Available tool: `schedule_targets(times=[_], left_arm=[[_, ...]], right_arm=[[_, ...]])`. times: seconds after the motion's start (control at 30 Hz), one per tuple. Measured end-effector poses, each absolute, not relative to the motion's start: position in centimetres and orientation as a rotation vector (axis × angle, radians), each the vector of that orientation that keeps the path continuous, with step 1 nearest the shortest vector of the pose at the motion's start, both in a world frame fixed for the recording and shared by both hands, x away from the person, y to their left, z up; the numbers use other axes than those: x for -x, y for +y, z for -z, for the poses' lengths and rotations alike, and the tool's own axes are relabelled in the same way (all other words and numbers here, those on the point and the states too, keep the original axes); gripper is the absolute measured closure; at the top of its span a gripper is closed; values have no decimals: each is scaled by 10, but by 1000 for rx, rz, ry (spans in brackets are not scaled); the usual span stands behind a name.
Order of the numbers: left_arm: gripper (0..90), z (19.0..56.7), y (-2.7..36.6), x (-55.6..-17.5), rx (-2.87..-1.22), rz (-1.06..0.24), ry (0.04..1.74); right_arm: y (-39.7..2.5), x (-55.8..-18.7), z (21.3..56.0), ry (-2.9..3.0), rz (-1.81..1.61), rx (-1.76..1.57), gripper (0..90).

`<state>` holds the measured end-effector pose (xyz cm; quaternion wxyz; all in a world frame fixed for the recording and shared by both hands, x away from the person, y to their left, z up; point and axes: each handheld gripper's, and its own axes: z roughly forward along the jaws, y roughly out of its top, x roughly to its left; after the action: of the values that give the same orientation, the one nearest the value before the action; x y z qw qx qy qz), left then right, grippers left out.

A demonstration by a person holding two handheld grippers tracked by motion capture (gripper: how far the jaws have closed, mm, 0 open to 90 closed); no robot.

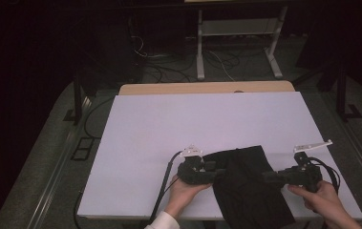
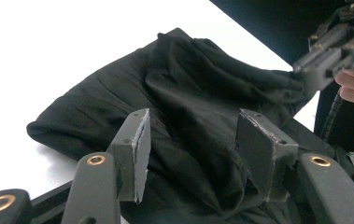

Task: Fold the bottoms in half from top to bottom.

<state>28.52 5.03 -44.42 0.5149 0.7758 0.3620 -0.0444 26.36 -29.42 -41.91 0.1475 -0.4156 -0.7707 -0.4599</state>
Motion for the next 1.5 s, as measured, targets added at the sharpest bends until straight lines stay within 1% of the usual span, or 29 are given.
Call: schedule_targets(times=[0.53, 0.97, 1.37, 1.43, 1.5], left_arm=[[436, 442, 62, -289, -1821, 65, 915], [433, 443, 59, -290, -1824, 70, 914], [432, 443, 63, -289, -1820, 66, 922], [433, 443, 63, -290, -1820, 66, 922], [432, 444, 64, -290, -1819, 65, 924]], right_arm=[[-294, -244, 425, -2283, 1185, 965, 838], [-310, -230, 428, -2285, 1162, 967, 831], [-319, -229, 432, -2318, 1068, 959, 828], [-321, -230, 433, -2315, 1050, 959, 817], [-323, -231, 434, -2307, 1042, 958, 769]])
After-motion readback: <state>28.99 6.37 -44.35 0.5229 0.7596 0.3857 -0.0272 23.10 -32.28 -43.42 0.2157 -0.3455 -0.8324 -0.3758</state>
